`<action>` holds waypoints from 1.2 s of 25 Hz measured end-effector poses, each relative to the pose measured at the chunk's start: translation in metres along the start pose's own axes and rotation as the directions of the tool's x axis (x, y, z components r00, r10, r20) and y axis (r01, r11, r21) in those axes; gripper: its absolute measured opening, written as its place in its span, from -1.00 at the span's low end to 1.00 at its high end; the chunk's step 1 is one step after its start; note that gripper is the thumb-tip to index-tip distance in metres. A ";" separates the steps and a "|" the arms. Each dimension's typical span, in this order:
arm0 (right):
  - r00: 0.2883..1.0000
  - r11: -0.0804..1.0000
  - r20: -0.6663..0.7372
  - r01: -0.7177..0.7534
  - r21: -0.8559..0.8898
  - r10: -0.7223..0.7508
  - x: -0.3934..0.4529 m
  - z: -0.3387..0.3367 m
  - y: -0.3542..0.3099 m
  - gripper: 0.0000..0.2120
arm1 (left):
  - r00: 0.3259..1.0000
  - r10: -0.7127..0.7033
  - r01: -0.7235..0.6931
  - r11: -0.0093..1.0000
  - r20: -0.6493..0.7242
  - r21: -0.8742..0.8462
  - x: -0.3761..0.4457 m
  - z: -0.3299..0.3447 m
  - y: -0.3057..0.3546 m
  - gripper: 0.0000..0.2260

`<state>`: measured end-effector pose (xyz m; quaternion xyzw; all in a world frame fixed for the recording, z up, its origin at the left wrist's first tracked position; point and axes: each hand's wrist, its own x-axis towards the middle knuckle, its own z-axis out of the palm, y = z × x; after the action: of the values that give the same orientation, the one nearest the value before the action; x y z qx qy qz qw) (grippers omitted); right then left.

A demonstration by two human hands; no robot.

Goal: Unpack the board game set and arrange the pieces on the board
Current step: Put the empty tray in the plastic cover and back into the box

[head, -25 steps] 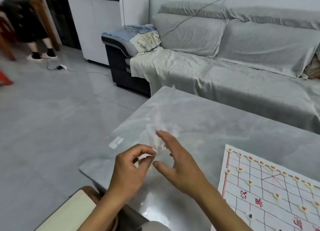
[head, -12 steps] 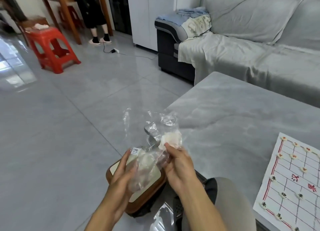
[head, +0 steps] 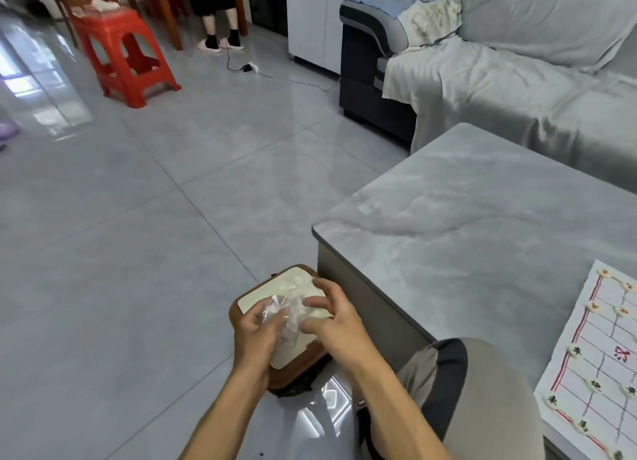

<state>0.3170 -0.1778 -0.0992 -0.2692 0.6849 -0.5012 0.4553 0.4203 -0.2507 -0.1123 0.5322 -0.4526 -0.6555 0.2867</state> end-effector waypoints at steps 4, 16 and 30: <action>0.970 0.850 -0.064 0.173 -0.497 -0.235 0.007 0.002 0.014 -0.81 | 0.958 -0.104 0.161 0.966 0.267 -0.204 -0.004 -0.001 -0.014 -0.72; 0.976 0.825 -0.211 -0.071 -0.560 -0.060 -0.001 -0.013 0.006 -0.60 | 0.926 0.332 -0.321 0.450 0.178 0.833 0.059 0.004 -0.100 -0.94; 0.986 0.785 -0.166 -0.092 -0.613 -0.015 0.010 -0.007 0.004 -0.74 | 0.684 0.598 -0.565 0.071 0.418 0.822 0.064 -0.014 -0.099 -0.68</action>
<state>0.3066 -0.1819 -0.1058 -0.3478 0.8512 -0.2598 0.2950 0.4265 -0.2674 -0.2296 0.3779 -0.9014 -0.1072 0.1822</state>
